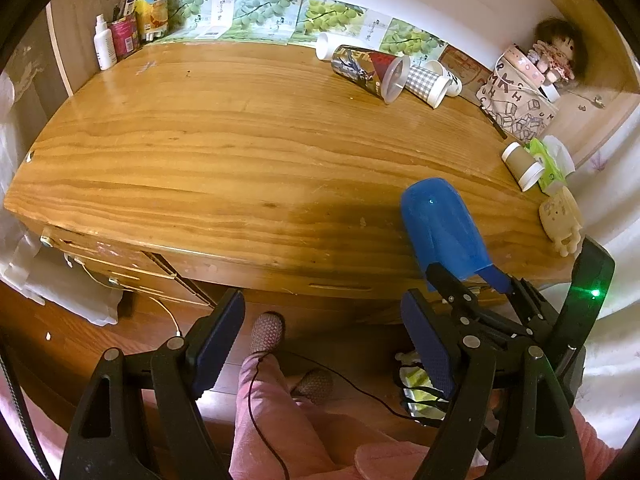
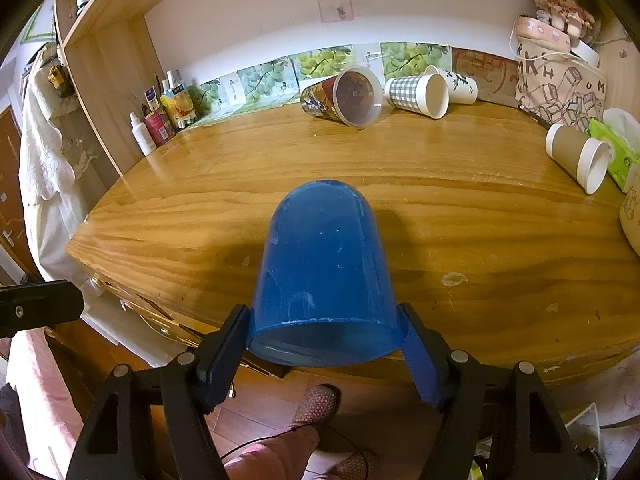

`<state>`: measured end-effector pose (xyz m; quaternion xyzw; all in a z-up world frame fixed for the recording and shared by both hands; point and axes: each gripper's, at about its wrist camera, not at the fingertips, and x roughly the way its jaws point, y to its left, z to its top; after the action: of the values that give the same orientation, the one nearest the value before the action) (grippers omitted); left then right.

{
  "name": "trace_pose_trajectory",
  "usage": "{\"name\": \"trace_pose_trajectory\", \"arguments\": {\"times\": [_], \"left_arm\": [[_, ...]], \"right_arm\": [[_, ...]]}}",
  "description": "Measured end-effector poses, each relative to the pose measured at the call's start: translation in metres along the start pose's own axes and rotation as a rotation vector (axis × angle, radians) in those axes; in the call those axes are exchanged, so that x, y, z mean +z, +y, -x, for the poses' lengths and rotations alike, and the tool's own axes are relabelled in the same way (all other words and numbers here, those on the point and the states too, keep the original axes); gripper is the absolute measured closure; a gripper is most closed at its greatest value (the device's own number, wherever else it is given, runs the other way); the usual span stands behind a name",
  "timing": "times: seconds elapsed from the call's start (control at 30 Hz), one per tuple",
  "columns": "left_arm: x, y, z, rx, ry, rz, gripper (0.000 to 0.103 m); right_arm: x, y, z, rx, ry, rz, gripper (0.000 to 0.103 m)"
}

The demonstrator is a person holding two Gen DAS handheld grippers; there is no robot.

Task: Flip cup upright
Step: 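Lower the blue cup with the right tool onto the desk, base down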

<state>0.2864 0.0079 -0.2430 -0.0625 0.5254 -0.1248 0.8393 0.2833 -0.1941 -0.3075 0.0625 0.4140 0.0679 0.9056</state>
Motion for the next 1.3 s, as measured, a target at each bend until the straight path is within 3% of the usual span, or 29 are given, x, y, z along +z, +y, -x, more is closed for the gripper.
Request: {"name": "trace_pose_trajectory", "arguments": {"times": [0.23, 0.6, 1.1, 1.3], "left_arm": [[0.003, 0.005, 0.001, -0.001, -0.01, 0.019, 0.02], [0.029, 0.013, -0.006, -0.022, -0.024, 0.026, 0.02], [0.096, 0.037, -0.018, -0.062, -0.048, 0.02, 0.02], [0.125, 0.051, -0.022, -0.087, -0.069, 0.041, 0.02]], "right_arm": [[0.01, 0.008, 0.003, -0.026, 0.013, 0.071, 0.03], [0.041, 0.011, 0.003, -0.039, 0.074, 0.075, 0.03], [0.11, 0.021, -0.004, -0.05, 0.193, 0.107, 0.03], [0.136, 0.033, -0.014, -0.078, 0.249, 0.185, 0.031]]}}
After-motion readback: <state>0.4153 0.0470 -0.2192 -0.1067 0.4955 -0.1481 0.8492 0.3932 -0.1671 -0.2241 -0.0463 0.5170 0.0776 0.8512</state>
